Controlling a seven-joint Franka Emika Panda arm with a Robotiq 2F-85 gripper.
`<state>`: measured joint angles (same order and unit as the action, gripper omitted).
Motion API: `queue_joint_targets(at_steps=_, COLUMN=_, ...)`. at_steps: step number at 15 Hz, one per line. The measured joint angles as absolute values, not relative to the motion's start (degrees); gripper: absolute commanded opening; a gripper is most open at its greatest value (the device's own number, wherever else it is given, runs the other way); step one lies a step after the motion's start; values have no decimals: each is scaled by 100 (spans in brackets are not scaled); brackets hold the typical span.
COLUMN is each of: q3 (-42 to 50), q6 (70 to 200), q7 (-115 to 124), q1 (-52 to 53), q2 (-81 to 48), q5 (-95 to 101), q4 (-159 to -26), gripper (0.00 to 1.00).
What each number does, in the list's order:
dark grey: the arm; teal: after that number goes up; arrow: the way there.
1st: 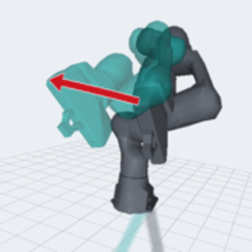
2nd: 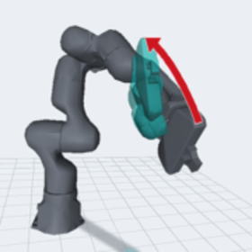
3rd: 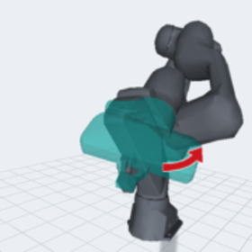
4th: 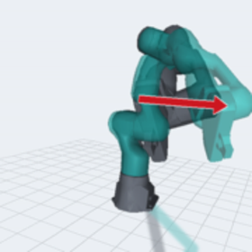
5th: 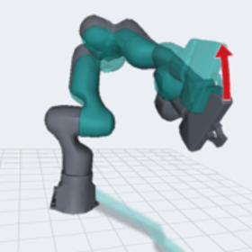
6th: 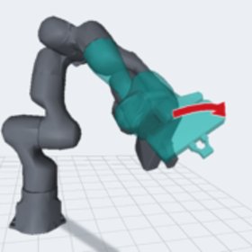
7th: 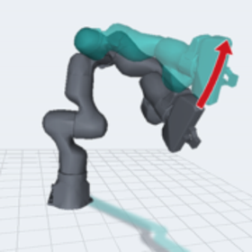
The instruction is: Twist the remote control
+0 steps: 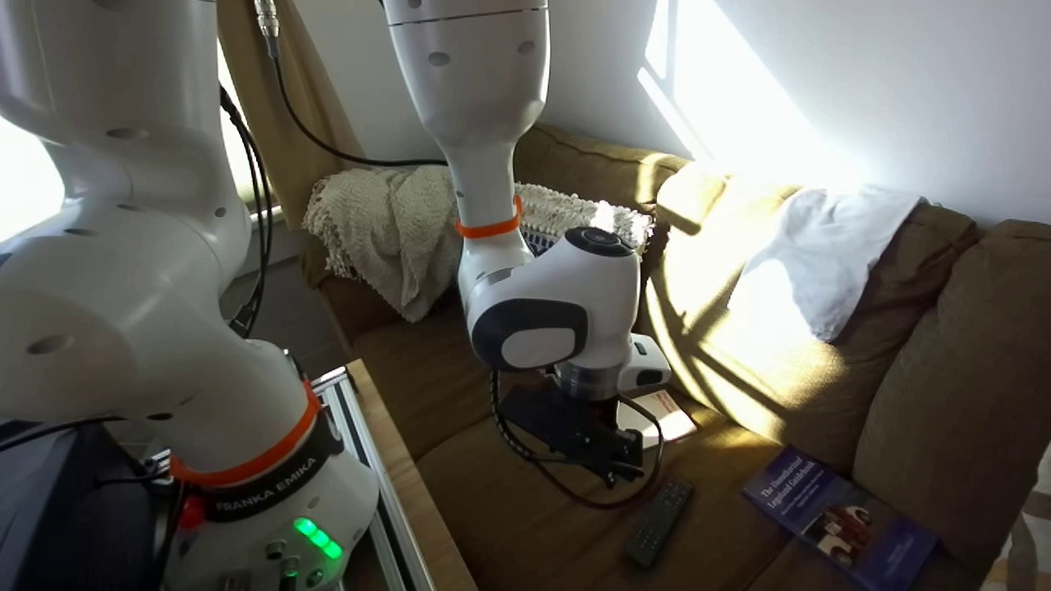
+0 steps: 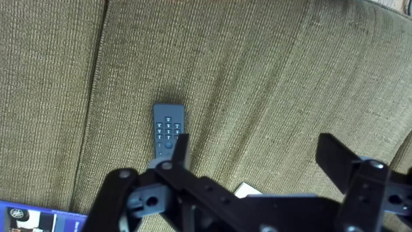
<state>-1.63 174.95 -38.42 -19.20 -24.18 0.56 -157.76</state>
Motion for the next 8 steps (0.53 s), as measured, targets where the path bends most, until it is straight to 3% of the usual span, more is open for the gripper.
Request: queue_joint_targets(at_steps=8, q3=27, q6=17526, q7=-3802, q1=-2064, q2=-2968, q5=627, q4=-15320, gripper=100)
